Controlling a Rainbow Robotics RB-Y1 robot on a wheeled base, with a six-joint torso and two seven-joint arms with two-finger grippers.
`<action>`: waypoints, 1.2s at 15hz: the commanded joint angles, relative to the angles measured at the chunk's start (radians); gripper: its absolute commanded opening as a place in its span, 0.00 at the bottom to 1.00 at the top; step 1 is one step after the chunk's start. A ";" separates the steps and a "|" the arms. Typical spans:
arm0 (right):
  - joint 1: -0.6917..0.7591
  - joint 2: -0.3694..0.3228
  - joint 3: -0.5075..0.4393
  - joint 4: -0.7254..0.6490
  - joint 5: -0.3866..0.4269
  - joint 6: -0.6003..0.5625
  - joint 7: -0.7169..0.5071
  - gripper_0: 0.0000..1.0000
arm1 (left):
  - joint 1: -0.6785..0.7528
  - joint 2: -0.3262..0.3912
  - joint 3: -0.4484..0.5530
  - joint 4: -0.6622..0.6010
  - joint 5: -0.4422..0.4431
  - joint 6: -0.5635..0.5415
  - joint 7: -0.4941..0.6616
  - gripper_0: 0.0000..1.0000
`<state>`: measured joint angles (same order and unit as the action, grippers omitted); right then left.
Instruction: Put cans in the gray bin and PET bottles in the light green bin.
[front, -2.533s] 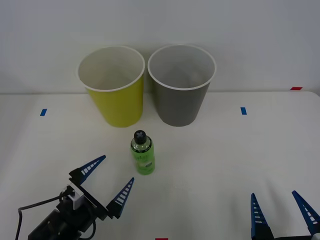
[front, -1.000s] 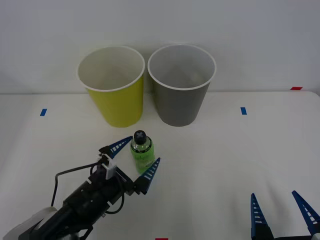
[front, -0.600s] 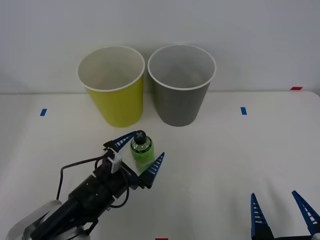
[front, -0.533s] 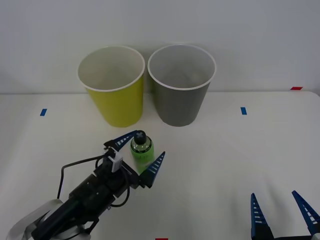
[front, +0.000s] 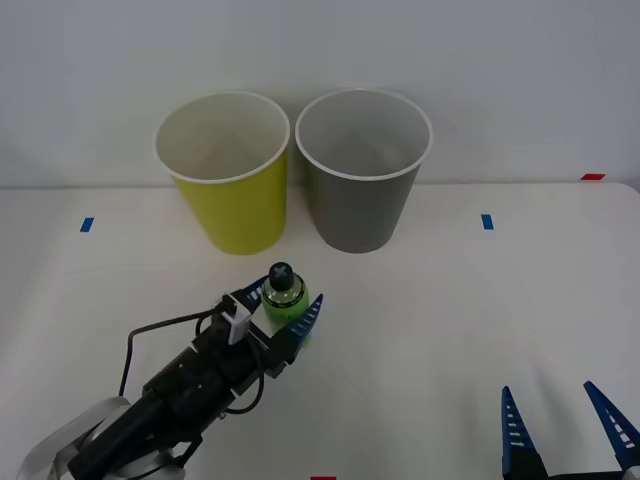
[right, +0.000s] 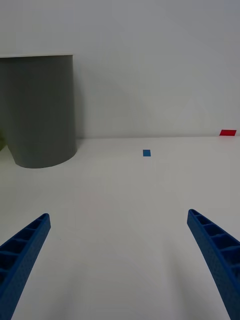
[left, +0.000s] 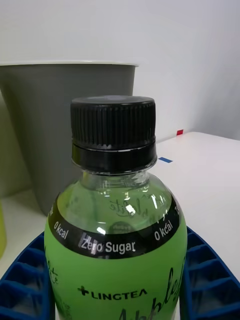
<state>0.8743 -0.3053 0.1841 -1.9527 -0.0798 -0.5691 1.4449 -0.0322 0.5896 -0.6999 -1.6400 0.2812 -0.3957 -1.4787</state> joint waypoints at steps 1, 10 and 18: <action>0.000 0.000 0.000 0.000 0.000 0.000 0.000 0.95 | 0.001 0.004 -0.004 -0.001 0.000 0.000 0.000 0.00; 0.000 0.000 0.000 0.000 0.000 0.000 0.000 0.95 | 0.255 0.079 0.184 -0.446 -0.028 0.374 -0.018 0.00; 0.000 0.000 0.000 0.000 0.000 0.000 0.000 0.95 | 0.445 0.090 0.513 -0.978 -0.008 0.937 -0.057 0.00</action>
<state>0.8744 -0.3053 0.1841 -1.9528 -0.0798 -0.5691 1.4451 0.3951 0.6835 -0.2253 -2.5811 0.2619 0.4974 -1.5289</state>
